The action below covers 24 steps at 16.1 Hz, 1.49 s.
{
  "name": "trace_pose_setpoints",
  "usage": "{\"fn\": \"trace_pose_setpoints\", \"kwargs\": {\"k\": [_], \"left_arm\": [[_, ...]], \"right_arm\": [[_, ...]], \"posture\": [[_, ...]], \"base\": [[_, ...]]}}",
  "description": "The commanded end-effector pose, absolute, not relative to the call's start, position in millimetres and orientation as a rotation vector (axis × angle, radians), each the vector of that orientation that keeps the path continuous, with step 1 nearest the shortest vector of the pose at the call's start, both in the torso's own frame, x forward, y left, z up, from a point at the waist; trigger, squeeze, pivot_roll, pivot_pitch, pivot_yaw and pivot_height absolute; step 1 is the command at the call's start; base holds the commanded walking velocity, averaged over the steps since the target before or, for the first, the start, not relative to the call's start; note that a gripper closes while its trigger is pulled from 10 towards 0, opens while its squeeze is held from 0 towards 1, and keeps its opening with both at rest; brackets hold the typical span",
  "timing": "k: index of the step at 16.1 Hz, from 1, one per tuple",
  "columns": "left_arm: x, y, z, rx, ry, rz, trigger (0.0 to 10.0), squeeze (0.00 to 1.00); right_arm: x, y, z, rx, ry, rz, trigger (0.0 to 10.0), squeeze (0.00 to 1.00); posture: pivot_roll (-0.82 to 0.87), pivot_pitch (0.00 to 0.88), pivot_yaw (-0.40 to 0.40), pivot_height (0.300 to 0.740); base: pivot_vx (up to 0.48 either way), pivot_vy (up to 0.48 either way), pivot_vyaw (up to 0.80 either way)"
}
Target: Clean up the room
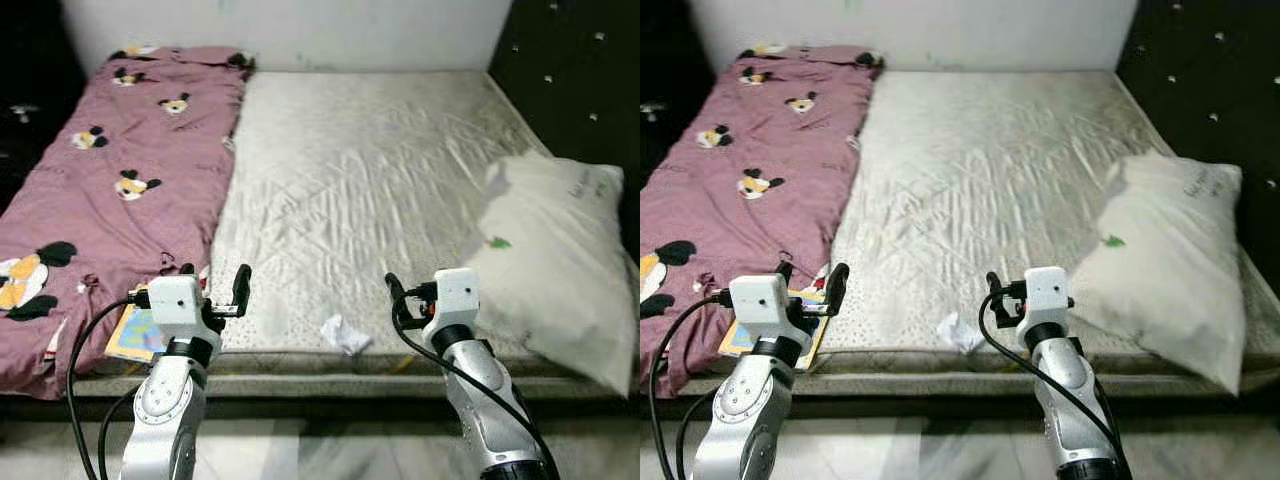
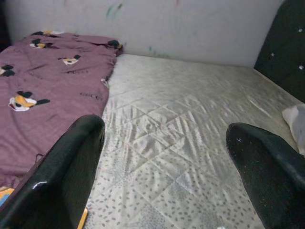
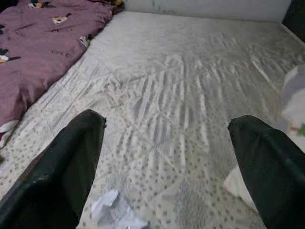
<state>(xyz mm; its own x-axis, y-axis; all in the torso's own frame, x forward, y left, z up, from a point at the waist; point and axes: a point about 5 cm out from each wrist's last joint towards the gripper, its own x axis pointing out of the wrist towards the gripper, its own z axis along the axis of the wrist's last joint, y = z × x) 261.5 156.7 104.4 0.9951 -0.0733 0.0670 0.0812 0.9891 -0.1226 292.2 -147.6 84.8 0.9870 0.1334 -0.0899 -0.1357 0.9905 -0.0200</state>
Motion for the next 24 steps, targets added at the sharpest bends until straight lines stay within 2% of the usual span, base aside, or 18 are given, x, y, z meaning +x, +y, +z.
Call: {"fn": "trace_pose_setpoints", "kwargs": {"k": [1, 14, 21, 24], "left_arm": [[261.1, 158.5, 105.3, -0.119, -0.067, -0.083, 10.0, 0.0], [262.5, 155.5, 102.6, -0.138, -0.054, -0.09, 10.0, 0.0], [263.9, 154.7, 101.8, -0.14, -0.047, -0.094, 10.0, 0.0], [263.3, 153.0, 102.4, -0.139, -0.054, -0.112, 10.0, 0.0]], "right_arm": [[292.0, -148.7, 83.7, -0.014, 0.093, 0.123, 10.0, 0.0], [293.1, -149.6, 83.8, -0.012, 0.09, 0.11, 10.0, 0.0], [294.4, -150.6, 82.3, -0.009, 0.103, 0.101, 10.0, 0.0], [294.3, -150.8, 82.1, -0.01, 0.101, 0.101, 10.0, 0.0]], "posture": [[0.04, 0.085, -0.011, 0.74], [0.04, 0.087, -0.008, 0.74], [0.04, 0.087, -0.008, 0.74], [0.04, 0.088, -0.007, 0.74]], "base": [[0.341, 0.0, 0.0], [0.111, 0.0, 0.0], [0.0, 0.0, -0.76], [0.0, 0.0, -0.16]]}}
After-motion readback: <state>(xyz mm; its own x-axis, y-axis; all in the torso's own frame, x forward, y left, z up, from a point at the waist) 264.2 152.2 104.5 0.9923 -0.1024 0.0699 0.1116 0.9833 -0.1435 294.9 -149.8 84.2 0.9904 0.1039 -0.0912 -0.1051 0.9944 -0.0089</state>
